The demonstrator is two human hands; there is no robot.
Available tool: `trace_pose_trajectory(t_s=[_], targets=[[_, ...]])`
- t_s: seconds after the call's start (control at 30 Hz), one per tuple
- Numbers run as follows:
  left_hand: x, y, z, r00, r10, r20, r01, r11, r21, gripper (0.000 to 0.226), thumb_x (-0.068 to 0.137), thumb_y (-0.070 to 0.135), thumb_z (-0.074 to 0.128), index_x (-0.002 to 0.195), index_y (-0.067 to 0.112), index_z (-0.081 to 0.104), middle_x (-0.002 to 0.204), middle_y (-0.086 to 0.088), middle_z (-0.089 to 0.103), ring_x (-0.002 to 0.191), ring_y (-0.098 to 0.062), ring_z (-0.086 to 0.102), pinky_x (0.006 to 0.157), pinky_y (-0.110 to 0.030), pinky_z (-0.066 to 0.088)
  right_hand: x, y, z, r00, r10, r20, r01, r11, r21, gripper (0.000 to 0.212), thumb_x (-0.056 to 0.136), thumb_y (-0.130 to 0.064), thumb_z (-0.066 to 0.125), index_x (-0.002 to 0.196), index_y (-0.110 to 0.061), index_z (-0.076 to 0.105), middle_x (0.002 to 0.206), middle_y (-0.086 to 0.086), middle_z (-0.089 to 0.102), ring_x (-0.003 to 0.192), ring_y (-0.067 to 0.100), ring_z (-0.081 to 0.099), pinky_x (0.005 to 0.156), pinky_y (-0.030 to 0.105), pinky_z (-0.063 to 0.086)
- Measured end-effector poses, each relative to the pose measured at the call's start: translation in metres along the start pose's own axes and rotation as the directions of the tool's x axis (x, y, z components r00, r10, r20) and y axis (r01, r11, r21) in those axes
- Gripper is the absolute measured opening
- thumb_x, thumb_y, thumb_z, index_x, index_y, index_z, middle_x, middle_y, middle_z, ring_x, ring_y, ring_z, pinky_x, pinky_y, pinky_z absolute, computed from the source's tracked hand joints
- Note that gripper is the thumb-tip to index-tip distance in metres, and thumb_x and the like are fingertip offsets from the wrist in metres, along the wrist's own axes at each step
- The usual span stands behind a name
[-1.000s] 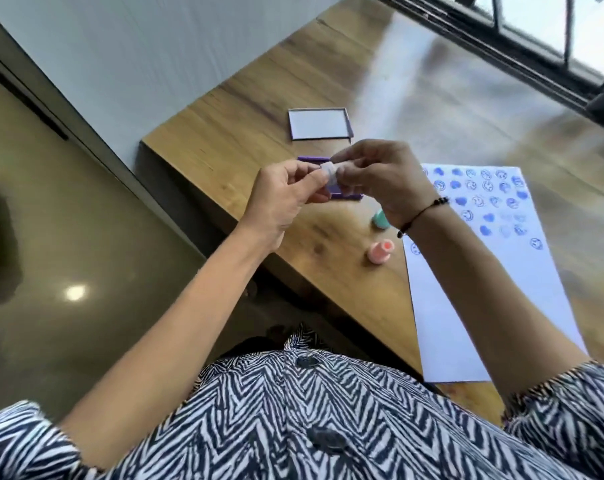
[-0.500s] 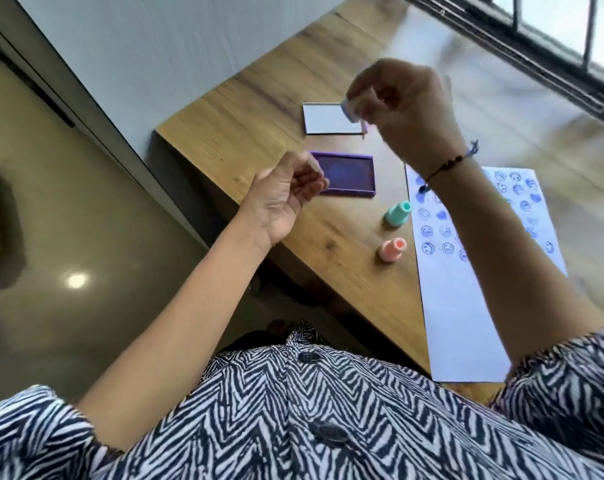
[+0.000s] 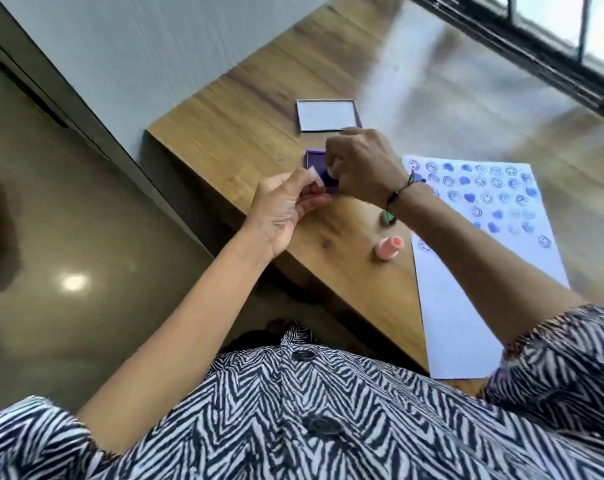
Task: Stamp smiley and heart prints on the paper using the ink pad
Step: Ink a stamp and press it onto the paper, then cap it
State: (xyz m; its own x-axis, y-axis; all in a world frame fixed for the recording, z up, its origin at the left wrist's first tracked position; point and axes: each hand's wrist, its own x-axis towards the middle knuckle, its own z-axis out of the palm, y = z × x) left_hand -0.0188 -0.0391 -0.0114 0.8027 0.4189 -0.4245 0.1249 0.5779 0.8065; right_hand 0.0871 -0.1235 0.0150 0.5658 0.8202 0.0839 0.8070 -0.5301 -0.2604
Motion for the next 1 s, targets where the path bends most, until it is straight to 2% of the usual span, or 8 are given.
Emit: trace_pose_trajectory(t_s=[0.17, 0.27, 0.43, 0.57, 0.67, 0.77, 0.87, 1.0], targets=[[0.002, 0.0, 0.001, 1.0, 0.017, 0.013, -0.017, 1.0, -0.003, 0.02, 0.083, 0.003, 0.054, 0.064, 0.005, 0.059, 0.053, -0.001, 0.059, 0.05, -0.012, 0.06, 0.05, -0.016, 0.051, 0.01, 0.013, -0.006, 0.993, 0.058, -0.098, -0.053, 0.998, 0.045, 0.019, 0.071, -0.004, 0.05, 0.082, -0.006, 0.066, 0.093, 0.02, 0.068, 0.085, 0.038, 0.061, 0.067, 0.04, 0.05], [0.001, -0.004, 0.001, 1.0, 0.022, 0.01, -0.022, 1.0, 0.016, 0.021, 0.084, 0.004, 0.053, 0.064, 0.005, 0.059, 0.052, -0.001, 0.059, 0.05, -0.012, 0.06, 0.05, -0.016, 0.05, 0.006, 0.011, 0.002, 0.999, 0.044, 0.033, -0.042, 0.998, -0.053, 0.016, 0.073, -0.005, 0.053, 0.085, -0.006, 0.064, 0.097, 0.021, 0.066, 0.087, 0.039, 0.059, 0.065, 0.039, 0.045], [-0.002, -0.003, 0.0, 0.999, 0.032, 0.023, -0.033, 0.998, 0.046, 0.021, 0.084, 0.004, 0.053, 0.064, 0.006, 0.059, 0.049, 0.003, 0.061, 0.051, -0.011, 0.059, 0.055, -0.016, 0.051, 0.011, 0.006, 0.002, 0.997, 0.056, 0.045, -0.054, 0.998, -0.044, 0.018, 0.073, -0.002, 0.053, 0.088, -0.005, 0.063, 0.101, 0.019, 0.064, 0.09, 0.037, 0.059, 0.067, 0.038, 0.043], [-0.011, 0.001, 0.011, 0.994, 0.07, 0.084, -0.081, 0.988, 0.133, 0.021, 0.086, 0.004, 0.051, 0.066, 0.006, 0.057, 0.061, -0.004, 0.057, 0.051, -0.012, 0.058, 0.053, -0.014, 0.05, -0.001, 0.016, -0.026, 0.978, 0.21, -0.005, -0.202, 0.944, 0.261, 0.021, 0.07, 0.001, 0.054, 0.083, -0.002, 0.069, 0.081, 0.014, 0.069, 0.075, 0.026, 0.062, 0.07, 0.029, 0.049], [-0.019, 0.004, 0.035, 0.958, 0.13, 0.255, -0.189, 0.956, 0.222, 0.016, 0.087, 0.004, 0.049, 0.073, 0.006, 0.055, 0.068, -0.006, 0.056, 0.054, -0.012, 0.058, 0.053, -0.015, 0.049, -0.037, 0.04, -0.06, 0.87, 0.451, -0.2, -0.281, 0.786, 0.551, 0.011, 0.071, 0.0, 0.057, 0.075, -0.003, 0.067, 0.052, -0.009, 0.06, 0.045, 0.003, 0.053, 0.051, 0.017, 0.045], [-0.029, -0.004, 0.078, 0.868, 0.098, 0.487, -0.278, 0.908, 0.313, 0.011, 0.086, 0.005, 0.051, 0.079, 0.012, 0.054, 0.072, -0.004, 0.063, 0.062, -0.014, 0.062, 0.061, -0.02, 0.05, -0.102, 0.067, -0.07, 0.736, 0.639, -0.224, -0.435, 0.699, 0.568, 0.008, 0.073, -0.005, 0.062, 0.079, -0.005, 0.067, 0.059, -0.002, 0.063, 0.053, 0.01, 0.06, 0.06, 0.027, 0.052], [-0.024, -0.01, 0.121, 0.753, 0.036, 0.657, -0.472, 0.726, 0.5, 0.008, 0.079, 0.021, 0.056, 0.084, 0.015, 0.055, 0.084, -0.013, 0.066, 0.079, -0.022, 0.061, 0.072, -0.028, 0.049, -0.16, 0.077, -0.058, 0.652, 0.741, -0.163, -0.575, 0.622, 0.531, 0.012, 0.075, -0.002, 0.061, 0.084, -0.004, 0.068, 0.074, 0.011, 0.065, 0.07, 0.02, 0.058, 0.075, 0.041, 0.051], [0.004, -0.018, 0.157, 0.623, -0.052, 0.78, -0.775, 0.091, 0.625, 0.013, 0.084, 0.021, 0.054, 0.089, 0.01, 0.059, 0.081, -0.008, 0.054, 0.076, -0.019, 0.045, 0.056, -0.02, 0.027, -0.191, 0.074, -0.044, 0.624, 0.74, -0.252, -0.633, 0.668, 0.392, 0.015, 0.077, -0.002, 0.057, 0.084, -0.005, 0.07, 0.085, 0.016, 0.071, 0.077, 0.023, 0.058, 0.073, 0.029, 0.043]])
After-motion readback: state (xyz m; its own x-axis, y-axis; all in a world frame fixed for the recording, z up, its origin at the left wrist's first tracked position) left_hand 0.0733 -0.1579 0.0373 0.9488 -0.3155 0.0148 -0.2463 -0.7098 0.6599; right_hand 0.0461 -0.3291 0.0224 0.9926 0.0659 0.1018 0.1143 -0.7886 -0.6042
